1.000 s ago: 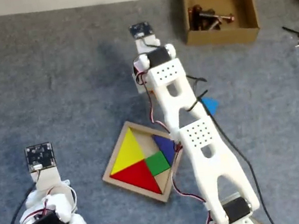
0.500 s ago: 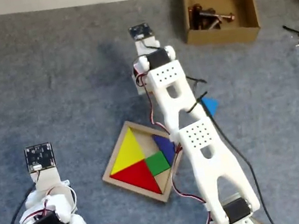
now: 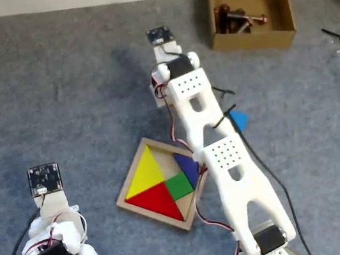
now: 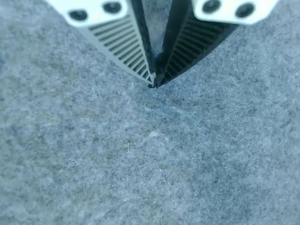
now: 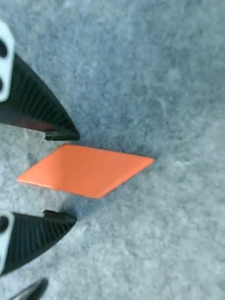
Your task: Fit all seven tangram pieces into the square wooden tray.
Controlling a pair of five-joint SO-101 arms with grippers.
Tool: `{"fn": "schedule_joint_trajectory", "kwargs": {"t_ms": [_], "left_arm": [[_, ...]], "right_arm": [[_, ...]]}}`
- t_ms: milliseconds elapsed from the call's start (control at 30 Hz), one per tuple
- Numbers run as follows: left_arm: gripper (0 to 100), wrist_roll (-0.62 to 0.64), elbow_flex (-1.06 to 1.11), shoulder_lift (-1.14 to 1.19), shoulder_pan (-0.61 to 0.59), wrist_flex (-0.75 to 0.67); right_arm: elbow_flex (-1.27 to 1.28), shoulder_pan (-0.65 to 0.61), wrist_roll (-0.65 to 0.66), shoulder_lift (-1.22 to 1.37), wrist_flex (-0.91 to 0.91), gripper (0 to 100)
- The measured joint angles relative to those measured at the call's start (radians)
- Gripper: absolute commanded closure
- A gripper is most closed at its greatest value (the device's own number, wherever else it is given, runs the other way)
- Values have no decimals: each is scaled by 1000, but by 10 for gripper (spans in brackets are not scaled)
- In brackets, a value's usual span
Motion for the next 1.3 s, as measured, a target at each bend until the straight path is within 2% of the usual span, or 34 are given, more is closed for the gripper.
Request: {"fn": "schedule_joint_trajectory", "kwargs": {"t_ms": [167, 867, 1000, 1300], "left_arm": [[995, 0, 0, 0, 0, 0], [995, 0, 0, 0, 0, 0], [995, 0, 0, 0, 0, 0], [995, 0, 0, 0, 0, 0]], "right_arm": [[0, 9, 0, 0, 0, 882], [-8, 11, 3, 0, 40, 886], [-11, 9, 87, 0, 71, 886], [-11, 11, 178, 0, 80, 886]]}}
